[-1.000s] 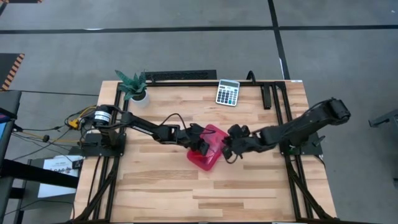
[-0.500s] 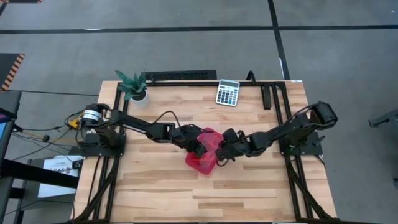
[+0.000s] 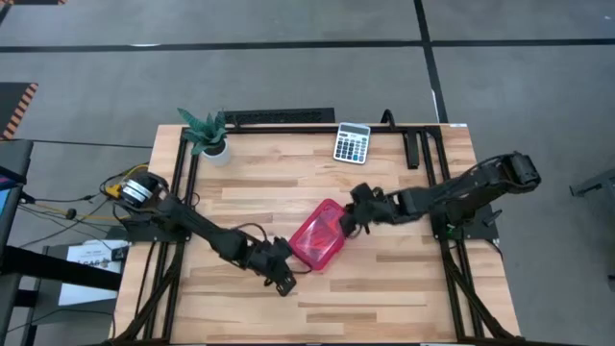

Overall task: Pack school essentials
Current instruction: Close the red supply box

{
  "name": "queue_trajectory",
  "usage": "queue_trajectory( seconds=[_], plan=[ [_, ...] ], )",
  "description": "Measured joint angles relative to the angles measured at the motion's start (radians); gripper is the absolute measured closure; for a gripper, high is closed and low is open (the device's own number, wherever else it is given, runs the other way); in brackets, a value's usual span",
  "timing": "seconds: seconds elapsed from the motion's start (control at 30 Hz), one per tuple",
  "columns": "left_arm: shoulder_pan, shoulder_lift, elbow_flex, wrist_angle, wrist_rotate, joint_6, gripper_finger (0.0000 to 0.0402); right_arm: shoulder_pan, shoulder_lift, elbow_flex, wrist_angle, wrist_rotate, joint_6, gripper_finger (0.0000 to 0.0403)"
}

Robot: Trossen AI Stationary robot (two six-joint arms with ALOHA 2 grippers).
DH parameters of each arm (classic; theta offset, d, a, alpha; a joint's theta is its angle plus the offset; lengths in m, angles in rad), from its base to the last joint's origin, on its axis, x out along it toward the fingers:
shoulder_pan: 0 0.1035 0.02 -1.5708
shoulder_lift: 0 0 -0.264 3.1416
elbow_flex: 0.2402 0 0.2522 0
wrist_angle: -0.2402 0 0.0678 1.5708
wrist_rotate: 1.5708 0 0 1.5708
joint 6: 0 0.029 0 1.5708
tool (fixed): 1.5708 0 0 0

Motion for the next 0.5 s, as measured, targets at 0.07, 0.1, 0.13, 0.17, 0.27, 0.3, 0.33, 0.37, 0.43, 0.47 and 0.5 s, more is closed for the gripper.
queue_trajectory(
  seconds=[0.07, 0.1, 0.13, 0.17, 0.27, 0.3, 0.33, 0.37, 0.43, 0.47, 0.5],
  plan=[
    [0.001, 0.024, -0.001, 0.008, -0.037, -0.005, 0.0401, -0.039, 0.013, 0.000, -0.034, 0.010, -0.035, 0.0321],
    [0.006, 0.032, 0.000, 0.004, -0.061, -0.010, 0.0401, -0.055, 0.018, -0.002, -0.053, 0.001, -0.048, 0.0324],
    [0.012, 0.039, 0.000, 0.002, -0.081, -0.017, 0.0401, -0.070, 0.028, -0.002, -0.069, -0.003, -0.062, 0.0327],
    [0.018, 0.048, 0.000, 0.004, -0.099, -0.024, 0.0401, -0.082, 0.047, -0.001, -0.060, -0.016, -0.076, 0.0329],
    [0.037, 0.050, 0.000, -0.001, -0.136, -0.035, 0.0401, -0.091, 0.103, -0.003, -0.064, -0.058, -0.102, 0.0333],
    [0.043, 0.050, 0.002, 0.000, -0.151, -0.035, 0.0401, -0.089, 0.120, -0.003, -0.051, -0.066, -0.103, 0.0333],
    [0.050, 0.049, 0.002, -0.010, -0.161, -0.034, 0.0401, -0.087, 0.137, -0.002, -0.044, -0.073, -0.103, 0.0333],
    [0.057, 0.049, 0.001, -0.019, -0.166, -0.032, 0.0401, -0.083, 0.155, 0.000, -0.042, -0.084, -0.102, 0.0333],
    [0.072, 0.049, 0.001, -0.033, -0.168, -0.031, 0.0401, -0.072, 0.172, -0.002, -0.048, -0.125, -0.095, 0.0333],
    [0.079, 0.049, 0.001, -0.041, -0.170, -0.030, 0.0401, -0.060, 0.178, -0.002, -0.046, -0.133, -0.090, 0.0333],
    [0.086, 0.048, 0.001, -0.052, -0.168, -0.025, 0.0401, -0.047, 0.181, -0.001, -0.039, -0.133, -0.078, 0.0334]
  ],
)
